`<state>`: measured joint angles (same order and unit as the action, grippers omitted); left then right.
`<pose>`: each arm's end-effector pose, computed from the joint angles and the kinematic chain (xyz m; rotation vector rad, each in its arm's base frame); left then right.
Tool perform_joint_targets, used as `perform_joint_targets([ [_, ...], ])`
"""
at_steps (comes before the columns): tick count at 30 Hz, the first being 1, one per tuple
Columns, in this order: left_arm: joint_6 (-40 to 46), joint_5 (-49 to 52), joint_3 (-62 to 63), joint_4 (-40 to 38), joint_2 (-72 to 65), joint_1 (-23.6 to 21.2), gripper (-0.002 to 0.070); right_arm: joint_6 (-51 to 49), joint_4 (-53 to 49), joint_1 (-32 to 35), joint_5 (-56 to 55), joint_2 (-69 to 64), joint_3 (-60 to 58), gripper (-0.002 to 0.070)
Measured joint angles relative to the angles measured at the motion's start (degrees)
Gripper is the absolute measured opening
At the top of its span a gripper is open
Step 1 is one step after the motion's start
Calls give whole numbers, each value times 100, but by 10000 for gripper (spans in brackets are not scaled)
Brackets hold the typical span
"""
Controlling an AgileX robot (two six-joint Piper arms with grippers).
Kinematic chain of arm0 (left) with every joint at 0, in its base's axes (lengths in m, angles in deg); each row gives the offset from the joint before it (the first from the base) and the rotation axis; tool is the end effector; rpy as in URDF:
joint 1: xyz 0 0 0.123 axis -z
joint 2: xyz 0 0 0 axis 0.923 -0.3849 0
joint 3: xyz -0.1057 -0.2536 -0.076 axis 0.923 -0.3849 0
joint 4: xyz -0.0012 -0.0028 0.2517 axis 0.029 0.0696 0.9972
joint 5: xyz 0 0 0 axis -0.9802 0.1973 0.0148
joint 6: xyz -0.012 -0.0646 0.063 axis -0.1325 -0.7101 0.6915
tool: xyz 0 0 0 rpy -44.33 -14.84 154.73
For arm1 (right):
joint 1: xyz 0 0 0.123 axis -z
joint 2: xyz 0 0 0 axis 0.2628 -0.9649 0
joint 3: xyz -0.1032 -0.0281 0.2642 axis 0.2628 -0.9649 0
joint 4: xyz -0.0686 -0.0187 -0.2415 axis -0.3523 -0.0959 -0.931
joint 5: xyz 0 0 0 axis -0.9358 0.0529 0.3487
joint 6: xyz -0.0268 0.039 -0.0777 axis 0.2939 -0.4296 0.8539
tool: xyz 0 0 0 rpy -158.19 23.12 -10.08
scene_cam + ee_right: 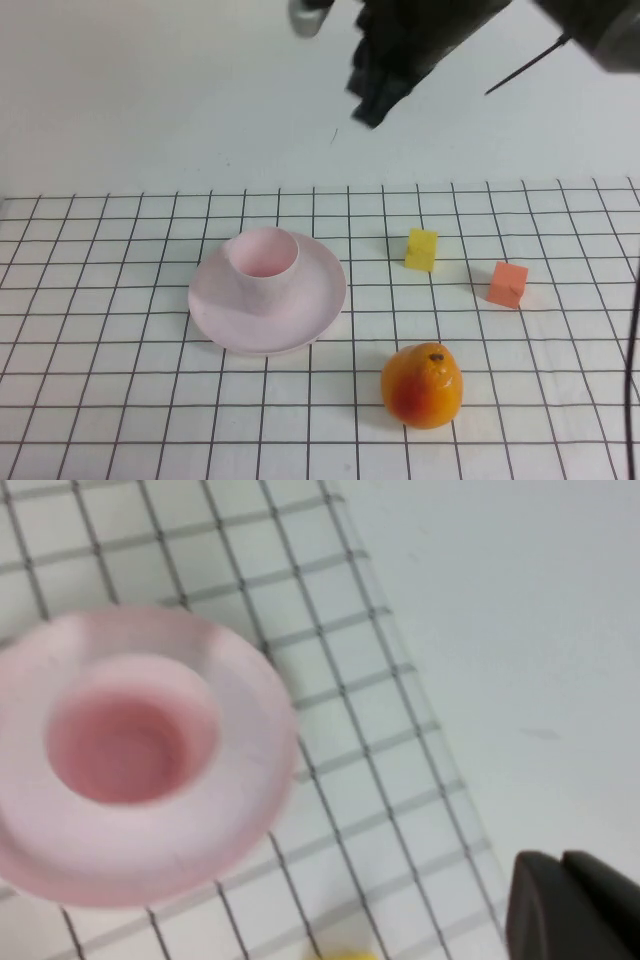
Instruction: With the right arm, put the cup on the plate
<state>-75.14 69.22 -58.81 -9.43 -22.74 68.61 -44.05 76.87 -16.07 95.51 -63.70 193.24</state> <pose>0.0538 -0.0003 0.1761 -0.0350 1.8256 -0.0425 0.4101 0.2564 0.3691 -1.3647 1.9467 0.0281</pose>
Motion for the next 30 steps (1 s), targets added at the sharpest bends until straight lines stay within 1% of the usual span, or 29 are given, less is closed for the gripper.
perform_joint_targets([
  [3,0,0,0,0,0,0,-3,-428,-1010,99,536,486,81,2],
  [6,0,0,0,0,0,0,-3,-733,-1547,235,706,913,38,0],
  [13,0,0,0,0,0,0,-3,-1044,-1931,462,721,2393,-1091,-1],
  [18,0,0,0,0,0,0,-3,-1439,-2164,507,721,3677,-2464,-1],
  [21,0,0,0,0,0,0,-3,-1771,-2066,507,721,4573,-3424,-1],
  [23,0,0,0,0,0,0,-3,-1932,-1830,507,721,5112,-4011,-1],
  [27,0,0,0,0,0,0,-3,-2082,-1077,507,721,6079,-5190,-1],
  [30,0,0,0,0,0,0,-3,-2428,-308,507,721,6541,-5875,-1],
])
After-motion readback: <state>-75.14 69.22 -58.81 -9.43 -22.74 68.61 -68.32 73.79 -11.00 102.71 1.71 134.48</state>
